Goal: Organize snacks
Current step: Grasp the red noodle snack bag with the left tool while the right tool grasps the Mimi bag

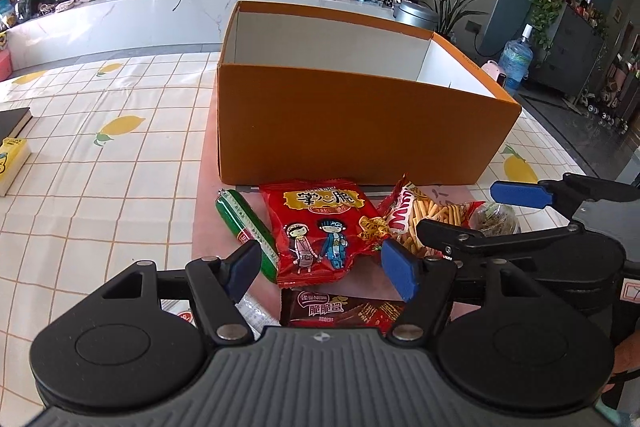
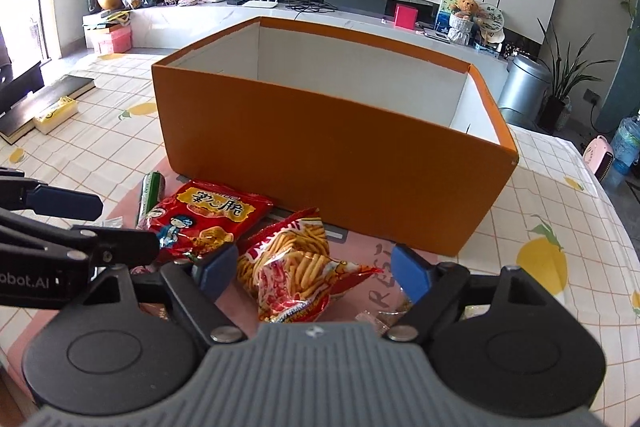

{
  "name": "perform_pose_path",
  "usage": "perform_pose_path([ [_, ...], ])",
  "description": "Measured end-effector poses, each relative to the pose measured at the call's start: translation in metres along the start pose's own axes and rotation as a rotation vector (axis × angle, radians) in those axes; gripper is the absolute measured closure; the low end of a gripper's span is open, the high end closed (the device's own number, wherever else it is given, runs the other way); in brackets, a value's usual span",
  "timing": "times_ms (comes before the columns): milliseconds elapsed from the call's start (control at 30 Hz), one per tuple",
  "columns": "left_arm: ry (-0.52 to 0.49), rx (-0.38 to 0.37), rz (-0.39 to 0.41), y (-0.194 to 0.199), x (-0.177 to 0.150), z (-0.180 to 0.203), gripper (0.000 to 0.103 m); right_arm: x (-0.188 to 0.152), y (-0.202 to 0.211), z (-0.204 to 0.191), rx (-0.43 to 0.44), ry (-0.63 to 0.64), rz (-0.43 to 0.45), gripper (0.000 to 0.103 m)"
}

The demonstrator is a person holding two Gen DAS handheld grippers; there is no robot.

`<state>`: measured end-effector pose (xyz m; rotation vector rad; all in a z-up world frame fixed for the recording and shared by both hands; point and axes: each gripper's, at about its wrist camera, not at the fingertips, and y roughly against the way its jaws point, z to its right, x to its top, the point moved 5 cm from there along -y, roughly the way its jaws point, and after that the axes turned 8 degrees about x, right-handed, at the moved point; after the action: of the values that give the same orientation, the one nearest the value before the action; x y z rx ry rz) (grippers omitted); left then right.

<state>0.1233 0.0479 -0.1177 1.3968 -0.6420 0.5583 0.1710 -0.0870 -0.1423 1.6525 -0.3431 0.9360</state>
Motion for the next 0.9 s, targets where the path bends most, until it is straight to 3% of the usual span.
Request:
perform_pose_path([
  [167, -0.034, -0.009, 0.009, -0.006, -0.001, 0.009, 0.018, -0.004, -0.010, 0.009, 0.001, -0.055, -0.046, 0.034],
  [300, -0.017, -0.022, 0.001, -0.013, 0.000, 0.011, 0.014, -0.006, -0.011, 0.018, 0.028, -0.131, -0.055, 0.037],
  [367, -0.037, -0.009, -0.002, -0.018, -0.001, 0.016, 0.014, -0.010, -0.016, 0.021, 0.071, -0.174, -0.087, 0.057],
  [500, -0.099, 0.049, 0.019, -0.024, -0.001, 0.025, 0.014, -0.014, -0.021, 0.026, 0.067, -0.221, -0.118, 0.059],
  [900, -0.148, 0.118, 0.055, -0.041, 0.001, 0.027, 0.014, -0.015, -0.021, 0.034, 0.065, -0.292, -0.113, 0.062],
])
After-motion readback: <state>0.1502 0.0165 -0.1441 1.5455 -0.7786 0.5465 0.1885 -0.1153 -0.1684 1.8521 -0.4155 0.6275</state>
